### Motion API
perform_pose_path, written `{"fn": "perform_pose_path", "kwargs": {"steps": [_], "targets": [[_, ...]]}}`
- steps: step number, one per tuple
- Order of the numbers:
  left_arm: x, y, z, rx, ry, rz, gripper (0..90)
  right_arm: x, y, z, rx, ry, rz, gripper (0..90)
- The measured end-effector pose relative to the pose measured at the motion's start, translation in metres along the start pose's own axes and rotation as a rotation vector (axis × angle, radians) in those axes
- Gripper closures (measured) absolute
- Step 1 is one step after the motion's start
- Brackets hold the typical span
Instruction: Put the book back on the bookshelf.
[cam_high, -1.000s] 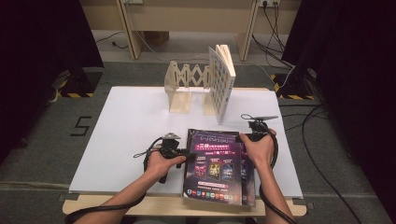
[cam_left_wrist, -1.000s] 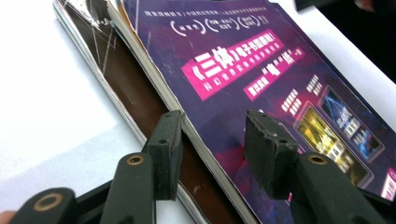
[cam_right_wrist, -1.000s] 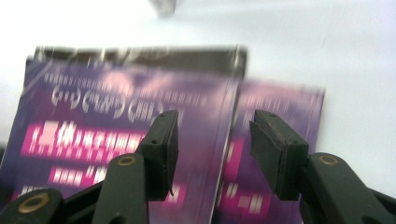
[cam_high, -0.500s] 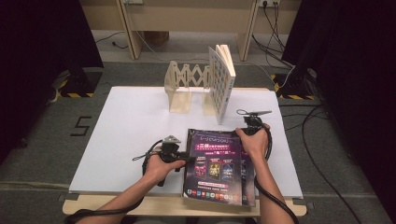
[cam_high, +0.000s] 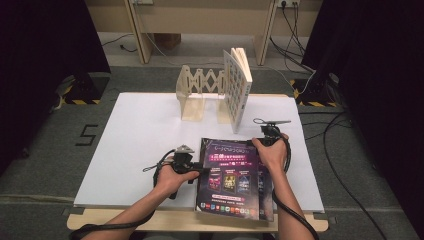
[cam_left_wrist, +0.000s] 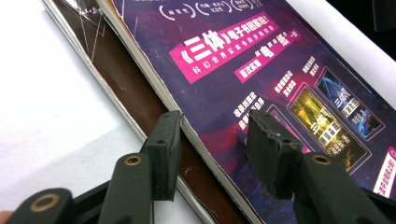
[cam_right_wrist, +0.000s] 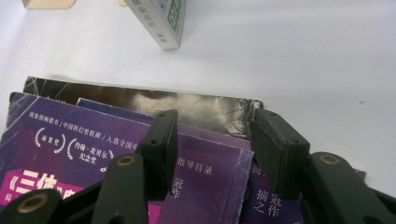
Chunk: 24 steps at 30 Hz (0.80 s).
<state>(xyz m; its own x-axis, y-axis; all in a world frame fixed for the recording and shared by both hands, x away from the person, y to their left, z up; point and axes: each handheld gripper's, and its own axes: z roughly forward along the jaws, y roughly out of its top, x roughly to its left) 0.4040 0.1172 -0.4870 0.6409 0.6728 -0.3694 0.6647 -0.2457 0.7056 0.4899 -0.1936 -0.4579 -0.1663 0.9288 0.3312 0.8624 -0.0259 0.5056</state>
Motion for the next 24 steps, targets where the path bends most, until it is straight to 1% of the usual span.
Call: {"fn": "perform_pose_path", "kwargs": {"steps": [1,2,6,7,8,9,10,13,15,17,18,21,22,24], "targets": [[0.0,0.0,0.0,0.005,0.003,0.003,54.5,0.0,-0.001,-0.001,-0.002,0.0,0.015,53.0],[-0.001,0.0,0.0,0.01,0.004,0.007,54.6,-0.001,-0.001,-0.001,0.001,0.002,0.009,53.2],[-0.002,0.001,0.0,0.015,0.013,0.012,55.0,-0.003,-0.002,-0.005,0.018,0.001,0.03,54.2],[-0.003,0.001,0.0,0.012,0.014,0.01,55.0,-0.004,-0.002,-0.006,0.022,0.007,0.037,54.3],[-0.003,0.001,0.001,0.009,0.016,0.008,55.2,-0.006,-0.003,-0.007,0.022,0.016,0.049,54.5],[-0.004,0.0,0.001,0.008,0.017,0.007,55.4,-0.006,-0.003,-0.007,0.027,0.022,0.074,55.0],[-0.004,0.0,0.001,0.006,0.018,0.007,55.6,-0.007,-0.004,-0.008,0.028,0.025,0.09,55.1],[-0.004,0.0,0.001,0.01,0.016,0.003,56.4,-0.011,-0.004,-0.01,0.039,0.037,0.087,55.1],[-0.004,0.0,0.001,0.012,0.016,-0.004,56.7,-0.011,-0.004,-0.01,0.043,0.036,0.086,55.1],[-0.004,0.0,0.001,0.013,0.016,0.002,56.8,-0.012,-0.005,-0.011,0.051,0.035,0.091,55.3],[-0.004,0.0,0.001,0.009,0.022,0.004,56.9,-0.012,-0.005,-0.01,0.051,0.036,0.093,55.6],[-0.004,-0.001,0.001,0.012,0.018,0.009,57.1,-0.012,-0.005,-0.009,0.048,0.034,0.091,55.8],[-0.004,-0.001,0.001,0.011,0.018,0.009,57.1,-0.011,-0.005,-0.009,0.052,0.027,0.081,56.1],[-0.004,-0.001,0.001,0.01,0.024,0.012,57.1,-0.012,-0.005,-0.01,0.049,0.034,0.083,56.9]]}}
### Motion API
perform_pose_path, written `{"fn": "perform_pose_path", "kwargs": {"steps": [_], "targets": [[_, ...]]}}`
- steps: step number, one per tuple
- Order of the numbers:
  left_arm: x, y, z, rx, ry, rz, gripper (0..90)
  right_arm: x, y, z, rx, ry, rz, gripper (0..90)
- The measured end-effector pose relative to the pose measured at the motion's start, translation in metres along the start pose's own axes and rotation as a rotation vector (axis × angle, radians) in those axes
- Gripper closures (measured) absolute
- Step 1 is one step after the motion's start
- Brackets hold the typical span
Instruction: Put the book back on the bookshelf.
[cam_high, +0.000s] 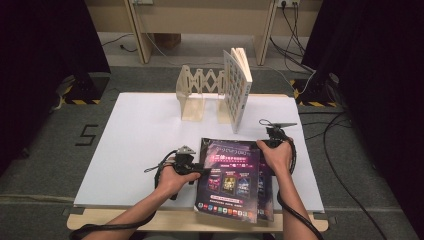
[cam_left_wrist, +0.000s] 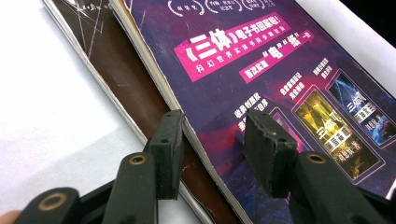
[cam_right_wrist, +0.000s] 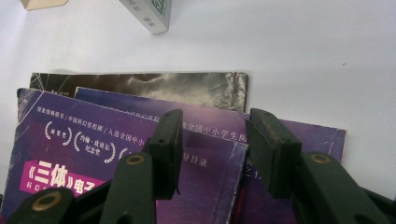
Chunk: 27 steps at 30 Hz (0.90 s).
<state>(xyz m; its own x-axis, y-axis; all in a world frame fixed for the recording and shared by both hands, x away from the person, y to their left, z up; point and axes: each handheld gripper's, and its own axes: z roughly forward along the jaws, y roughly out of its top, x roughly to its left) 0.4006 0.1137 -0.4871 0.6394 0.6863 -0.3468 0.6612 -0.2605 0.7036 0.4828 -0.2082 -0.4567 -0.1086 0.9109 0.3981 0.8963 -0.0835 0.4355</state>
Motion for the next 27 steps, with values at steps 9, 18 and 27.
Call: {"fn": "perform_pose_path", "kwargs": {"steps": [9,18,27], "targets": [[-0.003,-0.003,0.001,-0.013,0.024,0.002,59.5,-0.005,0.003,-0.012,0.017,0.062,0.056,57.2],[-0.004,-0.003,0.001,-0.02,0.023,0.004,60.5,-0.01,0.001,-0.01,0.089,0.085,0.087,54.7],[-0.003,-0.003,0.001,-0.018,0.022,0.0,60.6,-0.015,-0.006,-0.009,0.059,0.126,0.141,55.5]]}}
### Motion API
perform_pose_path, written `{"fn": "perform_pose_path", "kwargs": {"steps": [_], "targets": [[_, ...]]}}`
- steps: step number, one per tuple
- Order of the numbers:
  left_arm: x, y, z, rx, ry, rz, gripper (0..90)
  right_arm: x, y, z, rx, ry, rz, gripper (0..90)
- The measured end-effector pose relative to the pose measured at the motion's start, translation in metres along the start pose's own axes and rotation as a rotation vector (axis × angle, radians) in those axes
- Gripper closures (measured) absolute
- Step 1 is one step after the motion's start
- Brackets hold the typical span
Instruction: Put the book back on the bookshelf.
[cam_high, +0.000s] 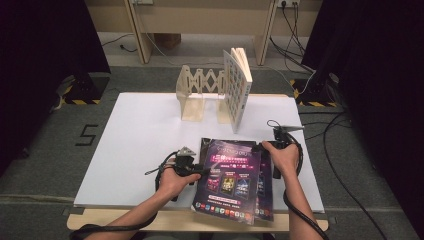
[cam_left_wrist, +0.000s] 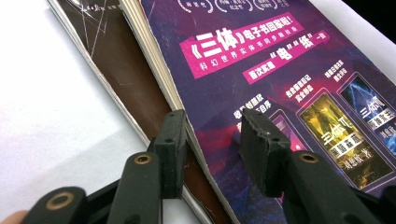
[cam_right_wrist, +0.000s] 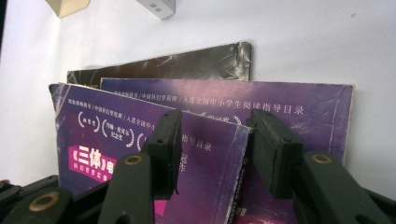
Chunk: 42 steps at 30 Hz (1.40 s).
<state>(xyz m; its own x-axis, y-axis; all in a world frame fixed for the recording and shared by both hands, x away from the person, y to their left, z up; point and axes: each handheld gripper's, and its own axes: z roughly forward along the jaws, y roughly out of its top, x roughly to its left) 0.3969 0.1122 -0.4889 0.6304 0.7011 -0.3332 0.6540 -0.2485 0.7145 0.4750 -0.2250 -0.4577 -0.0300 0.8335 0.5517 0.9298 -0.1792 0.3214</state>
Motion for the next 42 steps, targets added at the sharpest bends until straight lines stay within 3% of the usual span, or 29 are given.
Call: {"fn": "perform_pose_path", "kwargs": {"steps": [5,10,16,19,22,26,31,34,42], "targets": [[0.0,0.0,0.0,0.001,0.003,0.001,61.2,-0.004,-0.003,-0.004,-0.011,0.038,0.04,57.0],[-0.001,0.0,0.0,-0.003,0.013,-0.001,62.1,-0.011,-0.008,-0.004,-0.013,0.057,0.046,57.7],[-0.001,-0.001,0.001,-0.003,0.012,-0.002,62.2,-0.008,-0.007,-0.003,-0.005,0.043,0.043,58.9],[0.0,-0.001,0.0,0.002,0.009,-0.002,62.2,-0.006,-0.008,0.004,0.033,0.134,0.093,60.5],[0.0,0.0,0.0,0.006,0.01,0.001,62.1,-0.001,-0.009,0.001,-0.014,0.109,0.051,66.3],[0.001,0.001,-0.001,0.007,0.008,-0.004,61.9,0.005,-0.008,-0.002,-0.007,0.087,0.039,70.2],[0.002,0.001,-0.003,-0.008,0.006,-0.015,60.6,0.016,-0.008,-0.01,-0.021,0.066,-0.014,80.4],[0.001,0.003,-0.005,-0.011,0.009,-0.003,58.8,0.025,-0.009,-0.014,-0.029,0.059,-0.024,82.5],[0.0,0.008,-0.016,-0.057,0.005,-0.02,51.3,0.044,-0.012,-0.027,-0.097,0.073,-0.048,83.9]]}}
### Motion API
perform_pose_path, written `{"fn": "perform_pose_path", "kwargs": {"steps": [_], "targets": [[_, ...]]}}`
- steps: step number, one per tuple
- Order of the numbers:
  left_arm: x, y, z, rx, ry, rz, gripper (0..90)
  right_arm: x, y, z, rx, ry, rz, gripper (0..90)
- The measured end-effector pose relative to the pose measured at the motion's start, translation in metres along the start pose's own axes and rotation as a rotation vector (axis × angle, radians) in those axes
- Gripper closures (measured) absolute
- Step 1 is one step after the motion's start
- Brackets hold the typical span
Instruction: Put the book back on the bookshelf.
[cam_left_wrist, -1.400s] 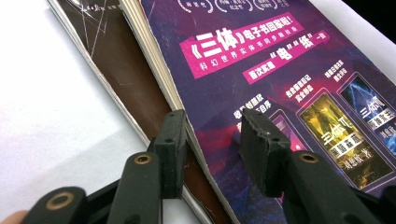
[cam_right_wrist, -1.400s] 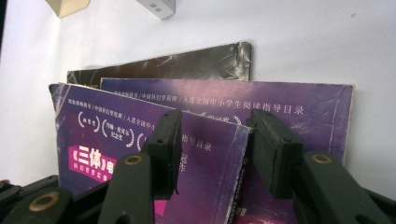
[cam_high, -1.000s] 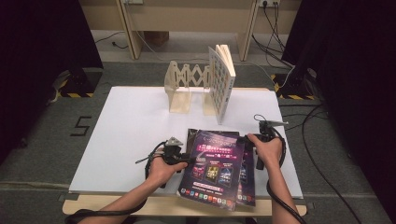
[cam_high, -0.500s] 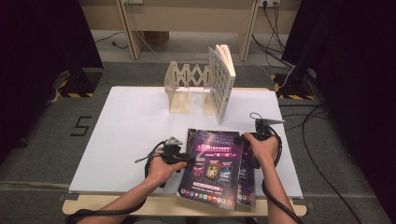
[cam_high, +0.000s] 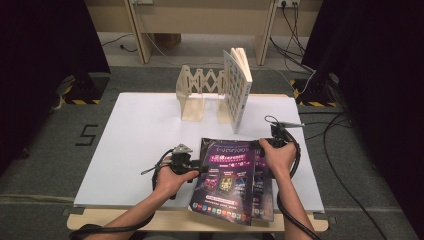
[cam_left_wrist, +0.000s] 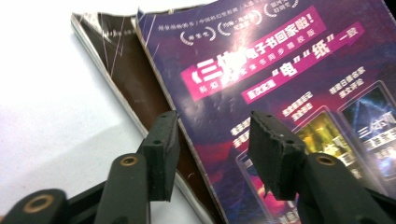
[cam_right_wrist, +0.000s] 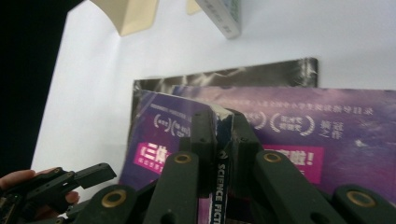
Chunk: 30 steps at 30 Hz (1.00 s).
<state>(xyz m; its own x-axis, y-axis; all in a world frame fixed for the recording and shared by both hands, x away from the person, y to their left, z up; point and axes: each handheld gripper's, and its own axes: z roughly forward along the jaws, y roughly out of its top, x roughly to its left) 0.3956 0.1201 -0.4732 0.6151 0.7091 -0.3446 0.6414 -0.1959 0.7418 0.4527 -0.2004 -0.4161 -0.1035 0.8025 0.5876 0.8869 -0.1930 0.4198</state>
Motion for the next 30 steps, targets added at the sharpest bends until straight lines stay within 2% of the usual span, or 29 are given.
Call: {"fn": "perform_pose_path", "kwargs": {"steps": [7,12,21,30], "targets": [[-0.001,0.005,-0.008,-0.025,-0.008,-0.001,47.4,0.019,0.002,-0.007,-0.055,0.008,-0.033,84.3],[0.0,0.007,-0.011,-0.035,-0.001,0.003,44.7,0.034,0.003,-0.011,-0.102,0.006,-0.077,84.3],[0.002,0.012,-0.017,-0.067,0.007,0.008,41.7,0.059,0.005,-0.016,-0.19,-0.026,-0.139,84.3],[0.003,0.015,-0.021,-0.078,0.002,0.011,41.6,0.07,0.009,-0.017,-0.228,-0.035,-0.17,84.3]]}}
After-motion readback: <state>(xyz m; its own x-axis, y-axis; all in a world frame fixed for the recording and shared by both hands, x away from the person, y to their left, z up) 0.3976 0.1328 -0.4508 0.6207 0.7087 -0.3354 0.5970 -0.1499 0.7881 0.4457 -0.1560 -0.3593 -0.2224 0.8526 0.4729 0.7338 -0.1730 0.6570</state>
